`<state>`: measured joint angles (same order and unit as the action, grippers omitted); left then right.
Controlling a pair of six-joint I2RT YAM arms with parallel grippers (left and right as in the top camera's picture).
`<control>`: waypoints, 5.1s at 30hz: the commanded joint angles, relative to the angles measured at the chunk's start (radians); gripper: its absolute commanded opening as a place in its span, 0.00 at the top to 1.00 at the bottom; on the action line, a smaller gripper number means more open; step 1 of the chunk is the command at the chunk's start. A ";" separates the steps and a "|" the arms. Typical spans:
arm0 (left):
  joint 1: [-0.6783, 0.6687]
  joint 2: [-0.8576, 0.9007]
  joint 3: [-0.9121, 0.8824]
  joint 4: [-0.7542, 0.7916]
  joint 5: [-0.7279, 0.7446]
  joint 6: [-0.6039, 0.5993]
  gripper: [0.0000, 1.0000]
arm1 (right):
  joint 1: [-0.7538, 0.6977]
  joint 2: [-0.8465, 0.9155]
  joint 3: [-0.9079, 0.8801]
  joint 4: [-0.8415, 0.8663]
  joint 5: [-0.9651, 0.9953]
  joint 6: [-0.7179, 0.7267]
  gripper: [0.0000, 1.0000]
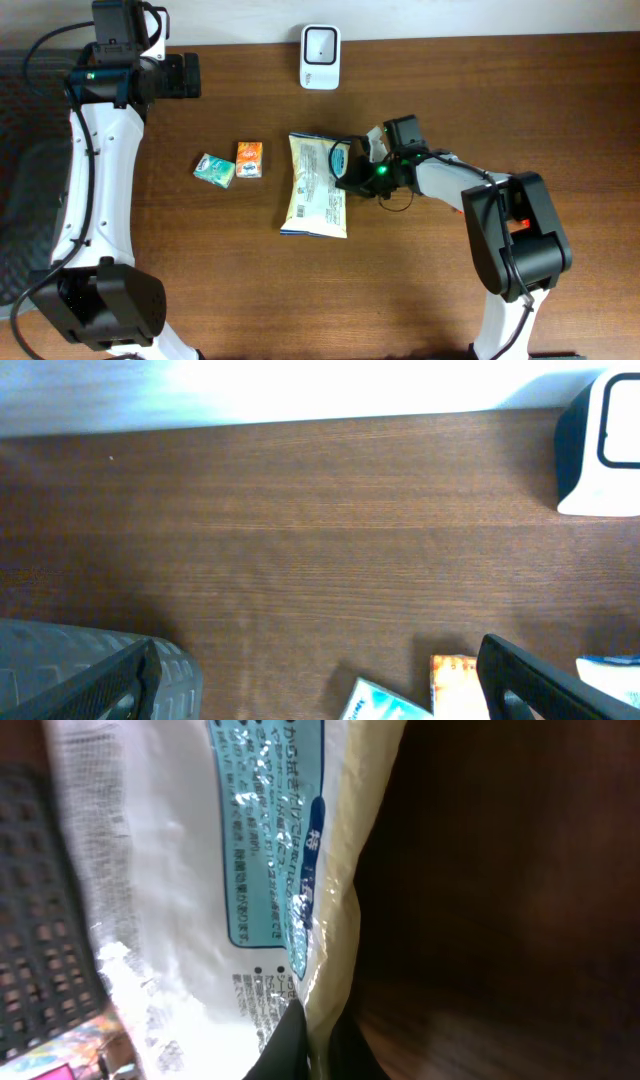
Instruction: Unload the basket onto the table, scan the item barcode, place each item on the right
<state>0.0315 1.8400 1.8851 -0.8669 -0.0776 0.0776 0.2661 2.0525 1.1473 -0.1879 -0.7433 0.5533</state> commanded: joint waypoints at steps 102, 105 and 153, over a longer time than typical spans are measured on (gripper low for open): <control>0.000 -0.020 0.002 0.002 0.010 -0.003 0.01 | 0.254 0.136 0.428 0.223 0.599 -0.302 0.68; 0.000 -0.020 0.002 0.002 0.010 -0.003 0.01 | 0.254 0.177 0.428 0.212 0.567 -0.282 0.48; 0.000 -0.020 0.002 0.002 0.010 -0.003 0.01 | 0.079 -0.028 0.428 -0.154 0.266 -0.077 0.14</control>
<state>0.0315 1.8400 1.8851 -0.8677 -0.0776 0.0776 0.2428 1.9625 1.5761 -0.3996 -0.5026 0.3588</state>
